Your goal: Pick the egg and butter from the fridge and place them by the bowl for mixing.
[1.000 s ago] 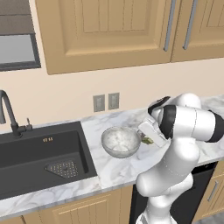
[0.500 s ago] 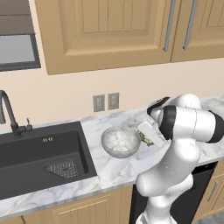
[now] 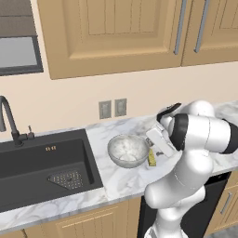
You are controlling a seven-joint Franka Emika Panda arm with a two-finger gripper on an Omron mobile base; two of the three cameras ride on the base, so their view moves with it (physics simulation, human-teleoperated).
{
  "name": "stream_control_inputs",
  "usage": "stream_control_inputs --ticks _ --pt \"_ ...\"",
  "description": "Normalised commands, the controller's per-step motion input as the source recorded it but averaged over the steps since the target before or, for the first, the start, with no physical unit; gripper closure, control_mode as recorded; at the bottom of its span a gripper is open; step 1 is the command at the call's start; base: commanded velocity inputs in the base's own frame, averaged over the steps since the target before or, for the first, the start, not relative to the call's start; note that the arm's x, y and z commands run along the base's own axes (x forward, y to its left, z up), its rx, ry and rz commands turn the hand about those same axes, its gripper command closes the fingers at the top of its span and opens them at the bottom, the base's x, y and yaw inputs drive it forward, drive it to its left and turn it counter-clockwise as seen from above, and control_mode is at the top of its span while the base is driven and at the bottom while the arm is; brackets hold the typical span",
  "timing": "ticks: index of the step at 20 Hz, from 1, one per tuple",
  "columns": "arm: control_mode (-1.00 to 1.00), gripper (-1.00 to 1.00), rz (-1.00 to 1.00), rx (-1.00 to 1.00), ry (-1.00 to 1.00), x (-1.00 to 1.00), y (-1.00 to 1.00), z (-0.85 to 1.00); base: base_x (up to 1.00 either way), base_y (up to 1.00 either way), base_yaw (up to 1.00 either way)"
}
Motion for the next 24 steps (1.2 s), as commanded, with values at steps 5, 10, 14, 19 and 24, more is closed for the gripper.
stream_control_inputs --ticks 5,10,14,19,24 --pt "-1.0 -1.0 -0.04 0.07 0.03 -0.15 0.0 0.17 0.0 0.0 0.0" --pt "-1.0 -1.0 -0.05 -0.01 0.03 -0.43 0.0 0.36 0.0 0.0 0.0" --pt "-1.0 -1.0 -0.04 -0.12 0.0 -0.44 0.04 0.44 0.0 0.0 0.0" --pt "-1.0 -1.0 -0.01 -0.24 -0.03 -0.47 0.22 0.45 0.0 0.0 0.0" --pt "-1.0 -1.0 0.0 -0.27 -0.19 -0.57 0.25 0.47 0.0 0.0 0.0"
